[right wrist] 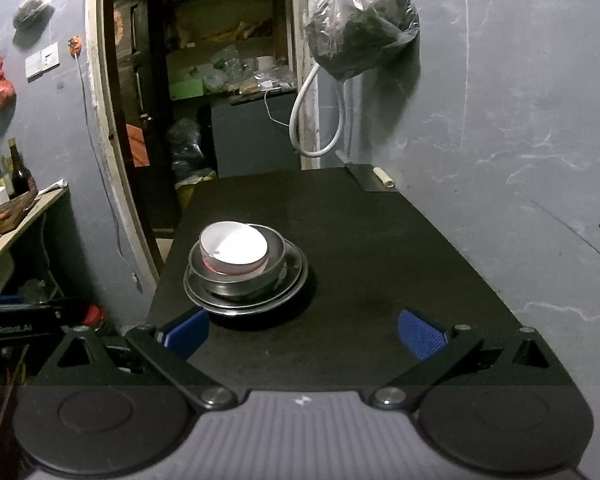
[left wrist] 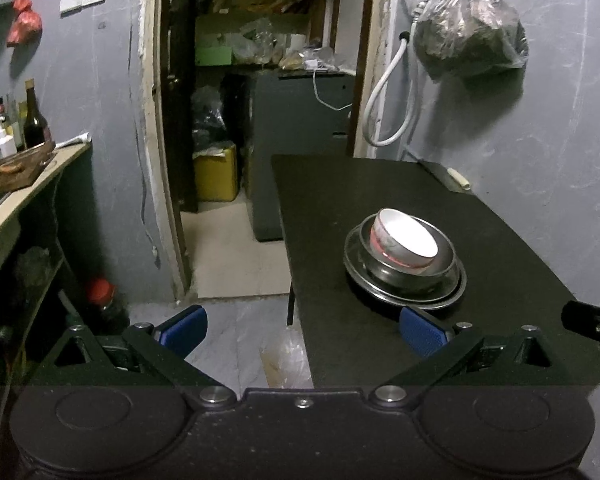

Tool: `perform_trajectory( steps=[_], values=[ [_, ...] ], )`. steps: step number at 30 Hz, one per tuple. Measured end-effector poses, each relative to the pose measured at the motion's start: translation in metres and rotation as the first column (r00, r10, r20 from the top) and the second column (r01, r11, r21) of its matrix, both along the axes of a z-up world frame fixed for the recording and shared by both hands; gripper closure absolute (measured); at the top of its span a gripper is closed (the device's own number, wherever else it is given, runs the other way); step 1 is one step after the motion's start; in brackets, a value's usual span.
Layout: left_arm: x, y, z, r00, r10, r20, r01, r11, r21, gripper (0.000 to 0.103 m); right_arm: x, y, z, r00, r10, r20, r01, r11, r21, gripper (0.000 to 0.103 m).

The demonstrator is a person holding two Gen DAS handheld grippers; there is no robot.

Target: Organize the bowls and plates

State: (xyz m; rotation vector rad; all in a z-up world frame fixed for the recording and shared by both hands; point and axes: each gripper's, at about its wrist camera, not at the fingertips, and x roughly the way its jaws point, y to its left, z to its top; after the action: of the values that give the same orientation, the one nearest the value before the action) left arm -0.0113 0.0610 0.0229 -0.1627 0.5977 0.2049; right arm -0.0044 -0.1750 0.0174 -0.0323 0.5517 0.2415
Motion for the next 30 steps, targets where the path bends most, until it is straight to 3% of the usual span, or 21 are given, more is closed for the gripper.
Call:
perform_trajectory(
  steps=[10,30],
  values=[
    [-0.022,-0.008,0.008,0.998,-0.042,0.040,0.041,0.999,0.019,0.001,-0.021,-0.009,0.006,0.999,-0.014,0.031,0.013,1.000,0.025,0.000],
    [-0.047,-0.016,0.004,0.998,-0.052,0.023,0.051,0.998,0.029,0.001,-0.046,-0.020,0.000,1.000,-0.028,0.008,0.028,0.999,0.035,0.000]
  ],
)
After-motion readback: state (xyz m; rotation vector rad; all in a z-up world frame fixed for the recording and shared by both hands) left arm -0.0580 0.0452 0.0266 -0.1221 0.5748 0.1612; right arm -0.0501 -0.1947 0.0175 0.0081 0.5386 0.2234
